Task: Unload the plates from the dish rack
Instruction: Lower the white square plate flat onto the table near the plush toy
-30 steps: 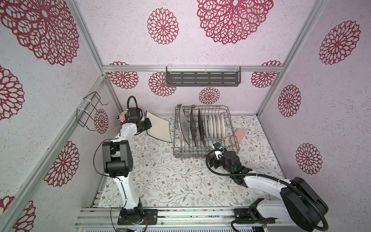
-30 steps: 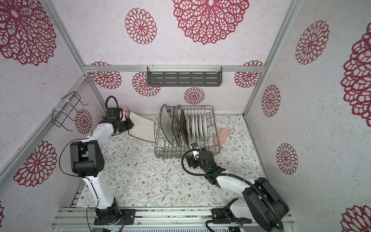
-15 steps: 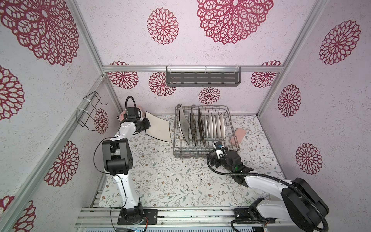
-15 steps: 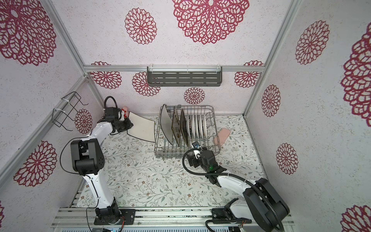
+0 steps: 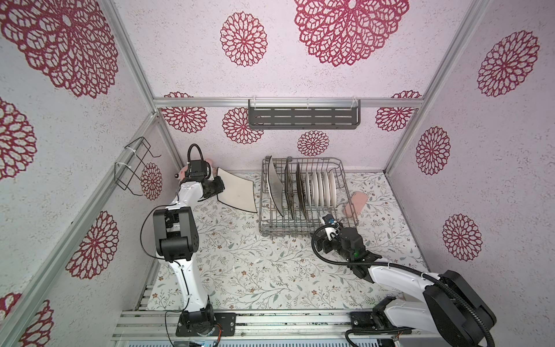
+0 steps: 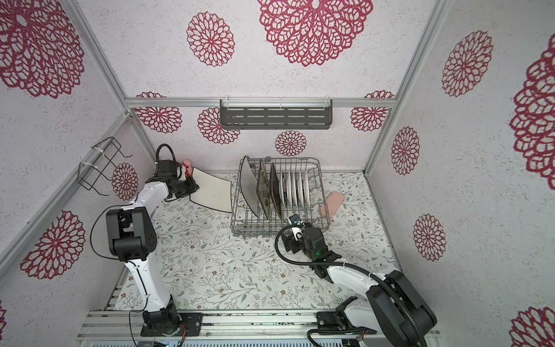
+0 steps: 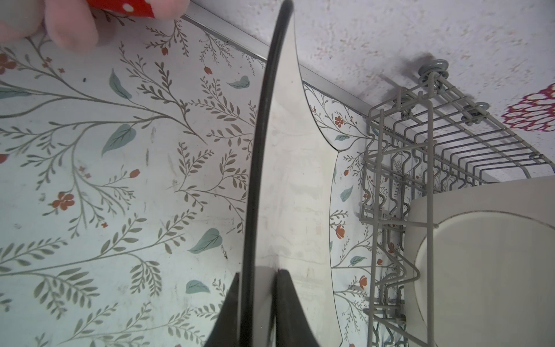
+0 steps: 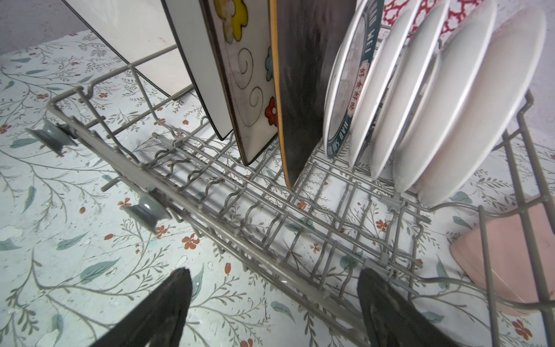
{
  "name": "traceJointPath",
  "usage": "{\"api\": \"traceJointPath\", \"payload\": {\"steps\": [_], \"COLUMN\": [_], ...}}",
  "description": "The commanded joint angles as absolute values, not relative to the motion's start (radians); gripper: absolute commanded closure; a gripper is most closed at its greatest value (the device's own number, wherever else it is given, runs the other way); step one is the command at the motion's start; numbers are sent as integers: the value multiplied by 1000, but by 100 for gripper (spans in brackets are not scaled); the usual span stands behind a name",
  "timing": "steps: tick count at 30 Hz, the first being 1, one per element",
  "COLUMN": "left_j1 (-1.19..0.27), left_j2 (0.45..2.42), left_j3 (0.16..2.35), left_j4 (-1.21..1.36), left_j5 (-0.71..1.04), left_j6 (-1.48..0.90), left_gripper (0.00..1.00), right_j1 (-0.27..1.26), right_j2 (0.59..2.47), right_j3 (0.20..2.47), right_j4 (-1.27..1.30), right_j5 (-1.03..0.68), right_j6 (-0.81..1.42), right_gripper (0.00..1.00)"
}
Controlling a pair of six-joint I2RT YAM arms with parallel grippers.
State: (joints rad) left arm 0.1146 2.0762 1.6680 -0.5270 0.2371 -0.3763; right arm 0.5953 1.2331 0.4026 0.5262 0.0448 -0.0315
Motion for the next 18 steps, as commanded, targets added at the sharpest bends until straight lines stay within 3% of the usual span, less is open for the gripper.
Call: {"api": "traceJointPath", "payload": {"steps": [1,12,18], "left_j1": [123,121,115], "left_j2": [2181,2237,2265], "left_j3": [1604,1639,1658], "left_j4": [-820,-906,-937], "left_j5": [-140,-232,-270], "left_j6": [-213,-199,-190], "left_gripper": [97,86,87], "right_j1": [591,591,591], "right_j2": [1206,1176,1159], "right_j3": [416,400,382], "right_j4": [549,562,563], "right_j5": [6,35,43], "right_j6": [-59,-73,-74], "right_gripper": [9,7,7]}}
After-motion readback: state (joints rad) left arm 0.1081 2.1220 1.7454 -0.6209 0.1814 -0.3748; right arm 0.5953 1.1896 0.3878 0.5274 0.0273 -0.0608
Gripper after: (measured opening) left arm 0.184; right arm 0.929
